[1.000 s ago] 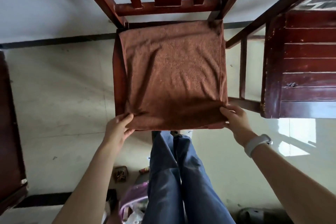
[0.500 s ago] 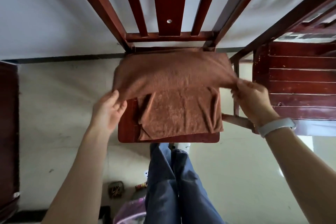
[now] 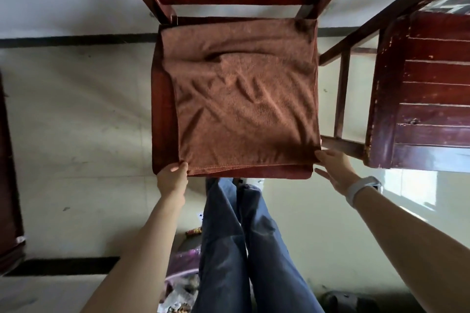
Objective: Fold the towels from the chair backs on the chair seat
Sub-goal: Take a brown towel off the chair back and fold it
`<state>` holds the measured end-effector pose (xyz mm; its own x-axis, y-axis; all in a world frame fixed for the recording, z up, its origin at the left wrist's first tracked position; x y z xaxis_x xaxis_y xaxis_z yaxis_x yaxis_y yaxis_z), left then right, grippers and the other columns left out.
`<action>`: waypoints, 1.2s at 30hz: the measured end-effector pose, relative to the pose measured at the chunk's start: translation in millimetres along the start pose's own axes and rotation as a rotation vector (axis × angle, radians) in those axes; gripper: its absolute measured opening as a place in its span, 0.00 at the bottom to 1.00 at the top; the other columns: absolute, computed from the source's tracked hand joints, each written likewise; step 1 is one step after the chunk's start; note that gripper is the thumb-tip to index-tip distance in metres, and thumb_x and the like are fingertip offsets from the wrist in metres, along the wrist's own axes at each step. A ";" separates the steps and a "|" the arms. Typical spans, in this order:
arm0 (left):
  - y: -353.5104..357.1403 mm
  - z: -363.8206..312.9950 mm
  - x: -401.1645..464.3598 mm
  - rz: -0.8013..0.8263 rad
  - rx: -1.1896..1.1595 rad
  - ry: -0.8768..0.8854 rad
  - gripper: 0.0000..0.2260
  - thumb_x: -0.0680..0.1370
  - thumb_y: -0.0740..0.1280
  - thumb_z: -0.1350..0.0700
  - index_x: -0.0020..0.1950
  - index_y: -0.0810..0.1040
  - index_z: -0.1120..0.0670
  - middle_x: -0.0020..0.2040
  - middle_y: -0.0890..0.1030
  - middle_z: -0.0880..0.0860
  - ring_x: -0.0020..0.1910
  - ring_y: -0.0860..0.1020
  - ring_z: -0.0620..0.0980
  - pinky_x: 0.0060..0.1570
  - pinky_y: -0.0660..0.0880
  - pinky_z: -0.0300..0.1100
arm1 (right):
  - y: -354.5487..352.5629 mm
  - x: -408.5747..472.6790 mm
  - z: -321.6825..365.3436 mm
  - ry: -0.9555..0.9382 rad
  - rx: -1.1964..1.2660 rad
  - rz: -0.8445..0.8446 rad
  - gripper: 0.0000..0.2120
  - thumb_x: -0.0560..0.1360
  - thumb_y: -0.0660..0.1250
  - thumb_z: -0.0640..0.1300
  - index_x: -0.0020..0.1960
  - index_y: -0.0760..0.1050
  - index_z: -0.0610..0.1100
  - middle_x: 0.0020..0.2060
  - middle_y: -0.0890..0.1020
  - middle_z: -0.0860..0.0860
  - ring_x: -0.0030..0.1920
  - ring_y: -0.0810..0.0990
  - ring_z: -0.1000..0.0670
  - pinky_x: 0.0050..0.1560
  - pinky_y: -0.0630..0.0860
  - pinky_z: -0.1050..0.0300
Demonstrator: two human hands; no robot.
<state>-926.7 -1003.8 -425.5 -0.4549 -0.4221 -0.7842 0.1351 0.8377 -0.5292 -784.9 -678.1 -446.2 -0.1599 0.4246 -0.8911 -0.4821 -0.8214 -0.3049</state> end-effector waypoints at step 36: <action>-34.9 -20.5 -13.7 0.177 -0.273 -0.015 0.05 0.74 0.67 0.66 0.47 0.71 0.62 0.42 0.77 0.57 0.40 0.78 0.50 0.50 0.76 0.42 | -29.3 -35.7 28.0 -0.262 0.068 -0.125 0.12 0.75 0.61 0.33 0.39 0.66 0.48 0.33 0.75 0.49 0.28 0.75 0.54 0.33 0.71 0.63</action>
<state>-943.2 -1020.2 -389.6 -0.4320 -0.2652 -0.8620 -0.0315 0.9597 -0.2794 -789.2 -658.5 -396.0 -0.3079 0.6123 -0.7282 -0.5674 -0.7325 -0.3761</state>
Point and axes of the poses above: each hand's wrist, its own x-axis towards the middle knuckle, its own y-axis out of the palm, z = x × y, the point moved 4 cm from there along x, towards the middle knuckle
